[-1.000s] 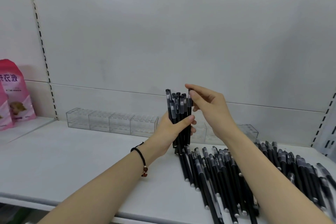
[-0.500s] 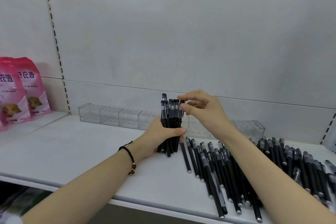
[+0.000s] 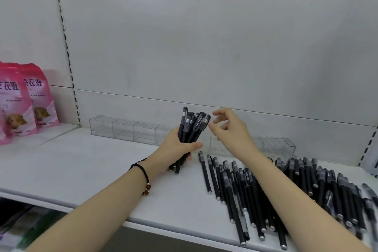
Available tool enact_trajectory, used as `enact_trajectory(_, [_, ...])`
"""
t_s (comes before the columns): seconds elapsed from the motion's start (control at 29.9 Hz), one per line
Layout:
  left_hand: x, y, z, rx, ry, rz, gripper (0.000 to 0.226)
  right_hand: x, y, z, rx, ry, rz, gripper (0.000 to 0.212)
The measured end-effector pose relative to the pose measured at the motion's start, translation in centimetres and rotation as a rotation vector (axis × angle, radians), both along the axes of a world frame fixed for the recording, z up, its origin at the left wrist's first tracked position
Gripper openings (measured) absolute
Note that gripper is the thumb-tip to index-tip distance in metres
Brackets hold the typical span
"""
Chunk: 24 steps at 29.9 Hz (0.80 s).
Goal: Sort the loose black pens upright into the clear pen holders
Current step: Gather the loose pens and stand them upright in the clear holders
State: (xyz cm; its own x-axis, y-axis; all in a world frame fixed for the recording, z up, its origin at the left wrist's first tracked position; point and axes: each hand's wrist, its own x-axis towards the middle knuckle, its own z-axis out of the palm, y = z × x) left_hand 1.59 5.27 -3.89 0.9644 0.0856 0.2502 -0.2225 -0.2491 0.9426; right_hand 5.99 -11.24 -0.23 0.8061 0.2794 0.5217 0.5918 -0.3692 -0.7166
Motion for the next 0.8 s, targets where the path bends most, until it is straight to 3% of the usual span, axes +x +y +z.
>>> enact_trajectory(0.13, [0.3,2.3,0.2,0.301,-0.042,0.318,0.029,0.1,-0.6,-0.3,-0.591,-0.156,-0.093,0.022])
enact_trajectory(0.2, [-0.2,3.3,0.5,0.478,-0.031,0.427,0.029,-0.3,-0.3,-0.3,-0.767,-0.215,-0.085,0.027])
enact_trajectory(0.44, [-4.7,7.7,1.7,0.991,0.148,0.505,0.027,-3.2,1.4,1.2,-1.009,-0.258,-0.04,0.036])
enact_trajectory(0.8, [-7.8,21.1,0.0,1.286,0.219,0.656,0.027,-8.3,12.5,0.0,-1.025,-0.189,-0.02,0.032])
